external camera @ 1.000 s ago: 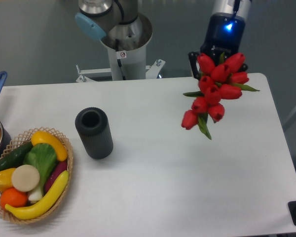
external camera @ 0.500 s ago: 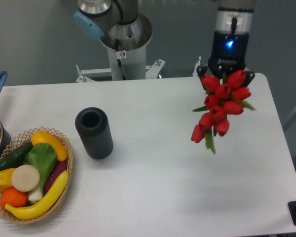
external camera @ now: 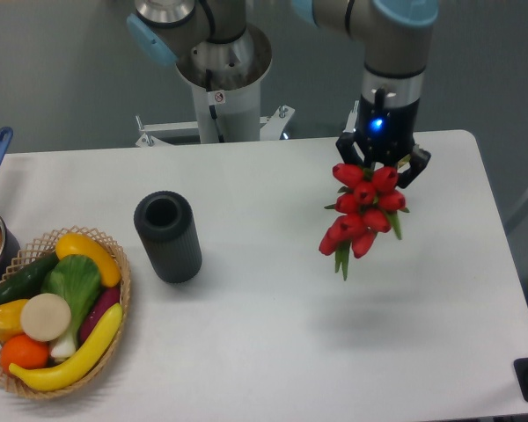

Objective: Pick up the flowers from the vase
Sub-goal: 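Carry the tulip bunch away from the vase over the table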

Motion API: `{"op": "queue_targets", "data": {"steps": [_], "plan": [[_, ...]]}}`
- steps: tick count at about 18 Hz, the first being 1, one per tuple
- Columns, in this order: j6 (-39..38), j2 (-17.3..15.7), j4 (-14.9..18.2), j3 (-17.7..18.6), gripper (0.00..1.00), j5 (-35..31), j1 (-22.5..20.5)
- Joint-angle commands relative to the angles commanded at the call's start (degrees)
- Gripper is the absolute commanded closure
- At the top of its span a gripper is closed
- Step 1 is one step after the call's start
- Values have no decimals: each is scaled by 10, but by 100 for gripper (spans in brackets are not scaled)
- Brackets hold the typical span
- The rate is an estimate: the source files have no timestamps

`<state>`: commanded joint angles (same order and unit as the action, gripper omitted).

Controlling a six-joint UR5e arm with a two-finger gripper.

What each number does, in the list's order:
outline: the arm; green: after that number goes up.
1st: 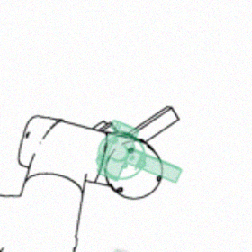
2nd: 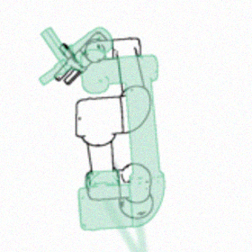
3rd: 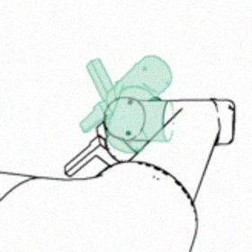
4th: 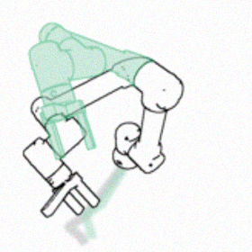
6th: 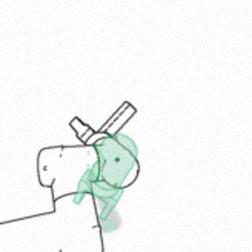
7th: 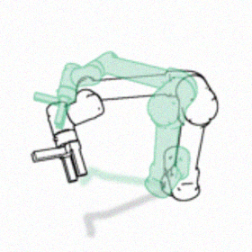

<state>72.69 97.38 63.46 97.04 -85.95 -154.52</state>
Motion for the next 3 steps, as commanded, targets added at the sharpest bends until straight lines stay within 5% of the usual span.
{"op": "queue_targets", "data": {"steps": [3], "plan": [[-1,17,11,-6,79,-15,11]]}}
